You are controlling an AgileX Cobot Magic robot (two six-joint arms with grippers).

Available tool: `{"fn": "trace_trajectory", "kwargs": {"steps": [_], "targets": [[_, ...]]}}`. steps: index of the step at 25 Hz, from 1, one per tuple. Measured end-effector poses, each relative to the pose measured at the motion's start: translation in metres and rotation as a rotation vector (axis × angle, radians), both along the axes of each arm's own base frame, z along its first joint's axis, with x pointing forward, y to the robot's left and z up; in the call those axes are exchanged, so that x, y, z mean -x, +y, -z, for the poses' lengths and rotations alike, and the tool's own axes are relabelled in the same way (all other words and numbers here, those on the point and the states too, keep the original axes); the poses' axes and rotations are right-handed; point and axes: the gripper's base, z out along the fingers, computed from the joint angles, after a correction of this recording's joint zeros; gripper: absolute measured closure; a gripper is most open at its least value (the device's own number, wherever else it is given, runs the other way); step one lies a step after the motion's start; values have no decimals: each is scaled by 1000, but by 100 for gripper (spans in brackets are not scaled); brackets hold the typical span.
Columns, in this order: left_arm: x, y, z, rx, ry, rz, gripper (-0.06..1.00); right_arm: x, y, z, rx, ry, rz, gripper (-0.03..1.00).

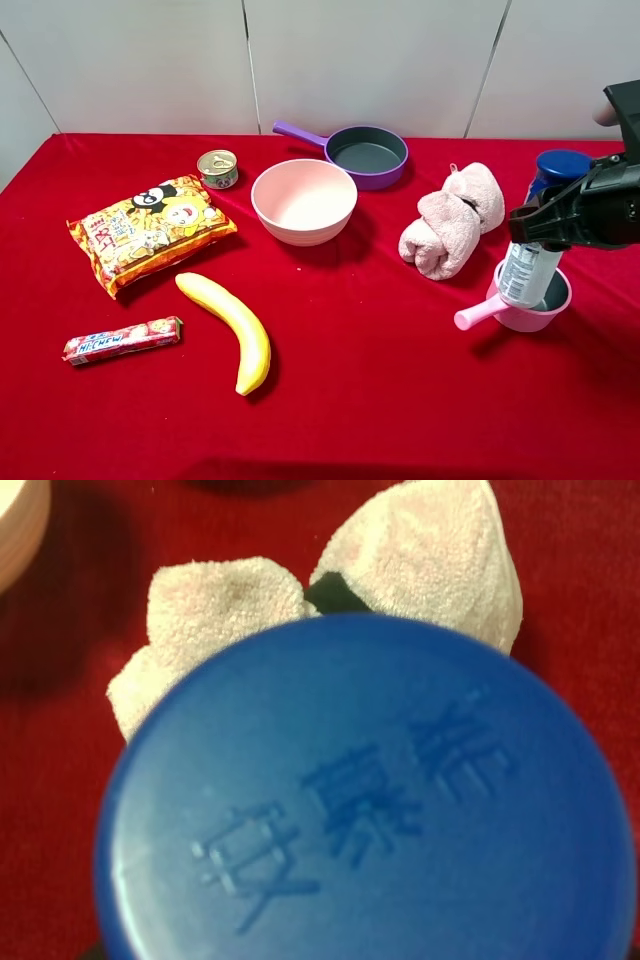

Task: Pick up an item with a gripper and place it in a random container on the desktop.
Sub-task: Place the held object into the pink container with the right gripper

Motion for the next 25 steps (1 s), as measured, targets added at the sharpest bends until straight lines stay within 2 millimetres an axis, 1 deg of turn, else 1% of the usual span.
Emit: {"fn": "trace_trajectory", "kwargs": {"steps": [6, 11, 19, 25], "targets": [[0, 0, 0, 0, 0, 0, -3, -3, 1, 5, 16, 18, -7, 61], [0, 0, 0, 0, 0, 0, -3, -3, 1, 6, 23, 18, -12, 61], [0, 0, 0, 0, 0, 0, -3, -7, -10, 6, 39, 12, 32, 61], [0, 0, 0, 0, 0, 0, -3, -10, -11, 7, 36, 2, 32, 61]]}}
